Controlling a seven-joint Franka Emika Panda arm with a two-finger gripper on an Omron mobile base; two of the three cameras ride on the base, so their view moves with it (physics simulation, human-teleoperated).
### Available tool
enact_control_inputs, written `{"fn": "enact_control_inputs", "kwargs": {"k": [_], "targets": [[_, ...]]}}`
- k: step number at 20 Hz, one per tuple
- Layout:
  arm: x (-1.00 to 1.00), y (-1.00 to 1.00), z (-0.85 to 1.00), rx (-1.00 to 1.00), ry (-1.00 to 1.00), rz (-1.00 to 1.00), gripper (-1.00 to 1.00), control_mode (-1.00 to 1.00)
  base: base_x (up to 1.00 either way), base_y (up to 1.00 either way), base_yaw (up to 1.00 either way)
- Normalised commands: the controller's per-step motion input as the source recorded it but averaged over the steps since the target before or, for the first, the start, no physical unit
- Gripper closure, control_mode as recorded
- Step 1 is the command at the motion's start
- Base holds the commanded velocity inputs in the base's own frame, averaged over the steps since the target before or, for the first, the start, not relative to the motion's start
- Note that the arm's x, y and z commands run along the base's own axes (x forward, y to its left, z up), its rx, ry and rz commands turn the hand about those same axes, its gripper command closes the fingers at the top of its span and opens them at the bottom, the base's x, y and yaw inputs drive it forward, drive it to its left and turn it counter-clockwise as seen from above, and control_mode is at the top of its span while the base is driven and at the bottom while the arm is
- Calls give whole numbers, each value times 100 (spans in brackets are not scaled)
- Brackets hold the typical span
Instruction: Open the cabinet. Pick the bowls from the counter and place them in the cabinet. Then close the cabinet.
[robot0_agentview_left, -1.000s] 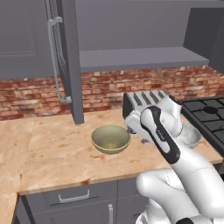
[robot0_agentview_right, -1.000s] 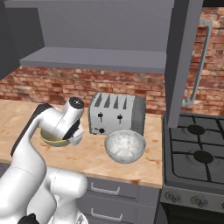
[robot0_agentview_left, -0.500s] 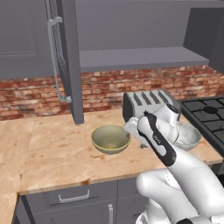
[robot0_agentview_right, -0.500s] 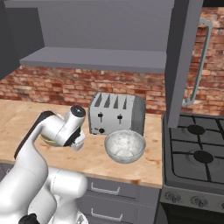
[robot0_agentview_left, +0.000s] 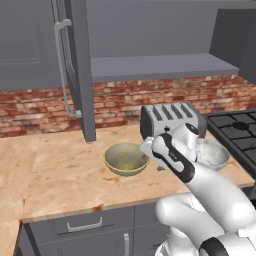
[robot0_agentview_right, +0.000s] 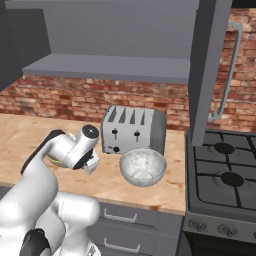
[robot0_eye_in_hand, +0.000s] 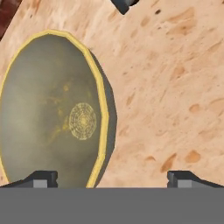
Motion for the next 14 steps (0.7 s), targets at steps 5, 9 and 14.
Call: {"fn": "enact_control_inputs", "kwargs": {"k": [5,9,14], "targets": [[29,0,-14,0,1,-1,-100,-100,0,0,0],[27,0,-19,0,0,0,-100,-100,0,0,0],[20,0,-28,0,0,-1,-100,-100,0,0,0]]}}
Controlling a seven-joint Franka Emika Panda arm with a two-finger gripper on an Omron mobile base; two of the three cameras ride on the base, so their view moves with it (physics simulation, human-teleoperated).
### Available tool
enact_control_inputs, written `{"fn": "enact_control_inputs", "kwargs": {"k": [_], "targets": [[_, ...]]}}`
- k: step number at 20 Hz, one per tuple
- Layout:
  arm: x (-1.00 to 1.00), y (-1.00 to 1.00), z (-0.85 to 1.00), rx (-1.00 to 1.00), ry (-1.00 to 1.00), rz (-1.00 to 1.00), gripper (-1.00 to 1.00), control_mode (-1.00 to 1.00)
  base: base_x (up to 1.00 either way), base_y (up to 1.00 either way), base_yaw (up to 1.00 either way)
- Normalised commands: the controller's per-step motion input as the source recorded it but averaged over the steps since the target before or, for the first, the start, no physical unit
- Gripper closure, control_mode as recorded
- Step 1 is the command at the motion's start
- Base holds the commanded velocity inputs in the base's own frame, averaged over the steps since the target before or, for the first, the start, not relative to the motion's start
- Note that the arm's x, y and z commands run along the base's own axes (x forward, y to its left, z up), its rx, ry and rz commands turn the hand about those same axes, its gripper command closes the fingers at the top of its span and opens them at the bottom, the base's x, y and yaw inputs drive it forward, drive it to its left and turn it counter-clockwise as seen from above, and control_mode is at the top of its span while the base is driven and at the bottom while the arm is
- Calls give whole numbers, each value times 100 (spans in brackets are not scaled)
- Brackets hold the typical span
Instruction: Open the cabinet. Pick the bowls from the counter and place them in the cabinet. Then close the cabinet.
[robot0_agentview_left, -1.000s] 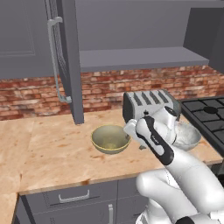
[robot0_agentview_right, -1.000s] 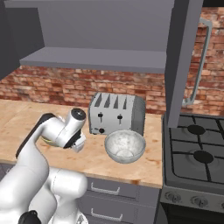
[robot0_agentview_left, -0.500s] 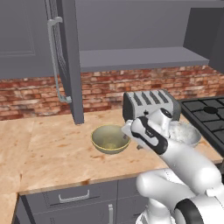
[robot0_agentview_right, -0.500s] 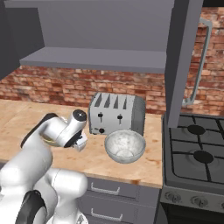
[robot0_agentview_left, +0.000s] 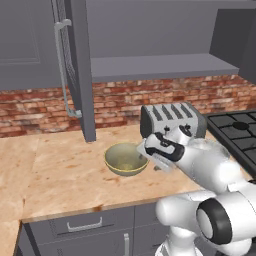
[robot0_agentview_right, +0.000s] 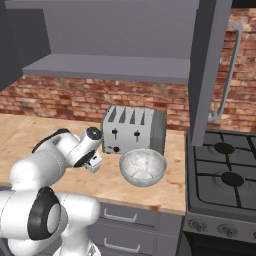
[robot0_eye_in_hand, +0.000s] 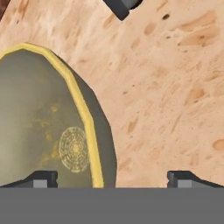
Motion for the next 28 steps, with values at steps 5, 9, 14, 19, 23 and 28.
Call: {"fn": "enact_control_inputs", "kwargs": {"k": [5,9,14,19,23,28], "targets": [[4,0,-26,0,0,0,-100,-100,0,0,0],[1,0,-21,0,0,0,-100,-100,0,0,0],[3,1,-13,0,0,0,100,-100,0,0,0],[1,1,-4,-1,1,0,100,-100,0,0,0],[-4,7,0,0,0,0,100,-100,0,0,0],[-20,25,17,-1,0,0,100,-100,0,0,0]]}}
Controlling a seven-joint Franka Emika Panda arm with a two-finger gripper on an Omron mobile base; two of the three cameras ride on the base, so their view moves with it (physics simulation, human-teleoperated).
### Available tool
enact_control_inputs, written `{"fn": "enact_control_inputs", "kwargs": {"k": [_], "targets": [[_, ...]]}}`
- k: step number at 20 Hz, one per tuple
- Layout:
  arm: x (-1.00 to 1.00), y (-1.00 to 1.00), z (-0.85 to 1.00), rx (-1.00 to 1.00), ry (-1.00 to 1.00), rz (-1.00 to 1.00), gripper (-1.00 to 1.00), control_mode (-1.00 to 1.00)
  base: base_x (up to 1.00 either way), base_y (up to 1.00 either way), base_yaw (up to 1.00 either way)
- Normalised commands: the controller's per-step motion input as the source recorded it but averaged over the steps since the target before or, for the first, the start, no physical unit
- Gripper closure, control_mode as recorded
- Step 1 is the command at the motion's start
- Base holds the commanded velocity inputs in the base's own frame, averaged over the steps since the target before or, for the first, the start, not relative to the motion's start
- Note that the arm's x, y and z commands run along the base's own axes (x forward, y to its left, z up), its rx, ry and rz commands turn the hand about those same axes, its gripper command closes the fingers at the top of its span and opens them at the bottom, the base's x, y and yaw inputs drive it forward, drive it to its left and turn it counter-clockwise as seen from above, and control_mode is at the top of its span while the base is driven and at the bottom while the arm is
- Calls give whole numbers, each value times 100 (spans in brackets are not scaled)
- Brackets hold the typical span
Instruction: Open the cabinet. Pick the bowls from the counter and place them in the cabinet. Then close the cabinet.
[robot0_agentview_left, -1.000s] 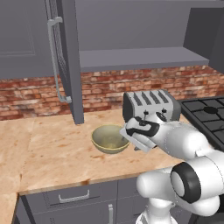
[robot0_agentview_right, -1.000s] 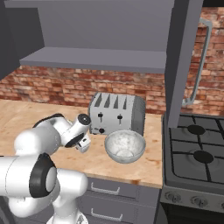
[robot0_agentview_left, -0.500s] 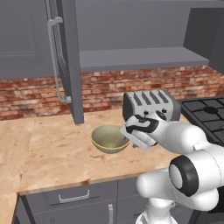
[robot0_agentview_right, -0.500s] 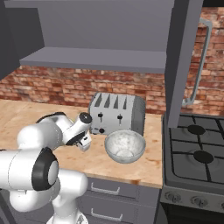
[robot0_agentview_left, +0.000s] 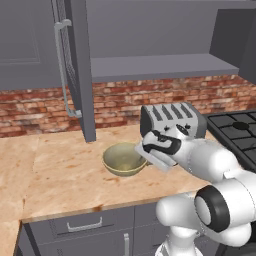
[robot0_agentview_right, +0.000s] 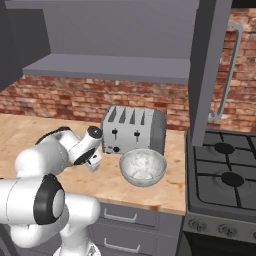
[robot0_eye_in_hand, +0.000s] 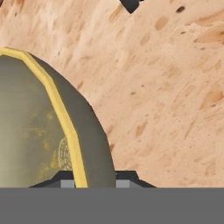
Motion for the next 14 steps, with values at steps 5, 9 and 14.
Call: {"fn": "enact_control_inputs", "kwargs": {"k": [5,9,14], "targets": [[-15,2,66,0,1,0,100,-100,0,0,0],[0,0,82,0,8,-3,100,-100,0,0,0],[-9,0,74,0,1,-3,100,-100,0,0,0]]}}
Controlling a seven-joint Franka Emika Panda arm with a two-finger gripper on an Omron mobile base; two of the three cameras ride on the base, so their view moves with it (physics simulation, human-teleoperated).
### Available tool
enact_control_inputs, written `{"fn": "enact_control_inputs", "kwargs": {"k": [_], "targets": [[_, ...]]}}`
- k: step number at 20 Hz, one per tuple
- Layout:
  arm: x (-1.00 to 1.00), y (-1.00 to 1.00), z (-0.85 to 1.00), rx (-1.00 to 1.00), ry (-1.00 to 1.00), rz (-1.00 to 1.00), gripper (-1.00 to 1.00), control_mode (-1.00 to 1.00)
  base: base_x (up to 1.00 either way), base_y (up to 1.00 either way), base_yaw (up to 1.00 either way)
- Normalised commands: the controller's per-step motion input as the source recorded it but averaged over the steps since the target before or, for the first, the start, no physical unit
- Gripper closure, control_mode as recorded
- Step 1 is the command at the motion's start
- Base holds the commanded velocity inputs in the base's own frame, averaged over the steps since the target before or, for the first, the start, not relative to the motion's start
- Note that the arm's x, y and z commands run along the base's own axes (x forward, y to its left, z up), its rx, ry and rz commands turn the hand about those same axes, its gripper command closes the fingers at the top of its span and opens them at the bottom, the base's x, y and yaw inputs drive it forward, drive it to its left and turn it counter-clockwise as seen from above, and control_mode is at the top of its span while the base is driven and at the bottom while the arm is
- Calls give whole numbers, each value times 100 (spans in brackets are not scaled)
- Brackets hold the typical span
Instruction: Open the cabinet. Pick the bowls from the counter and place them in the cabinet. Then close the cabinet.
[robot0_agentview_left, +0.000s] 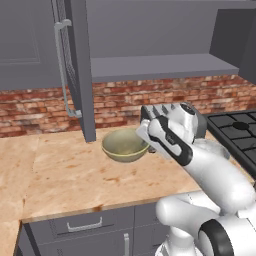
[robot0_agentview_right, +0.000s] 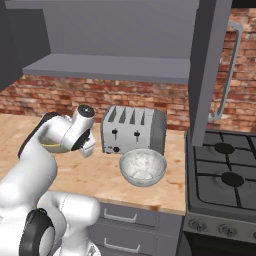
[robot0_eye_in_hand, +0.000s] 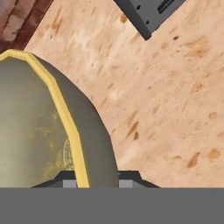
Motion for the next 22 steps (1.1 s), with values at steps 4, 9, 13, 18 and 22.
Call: {"fn": "enact_control_inputs", "kwargs": {"k": [4,9,13,18,22], "targets": [[-10,0,69,0,0,-3,100,-100,0,0,0],[-16,0,57,0,0,-2,100,-100,0,0,0],[-13,0,58,0,0,-2,100,-100,0,0,0],[-10,0,57,2,0,-2,100,-100,0,0,0],[-1,0,55,4,-9,0,100,-100,0,0,0]]}}
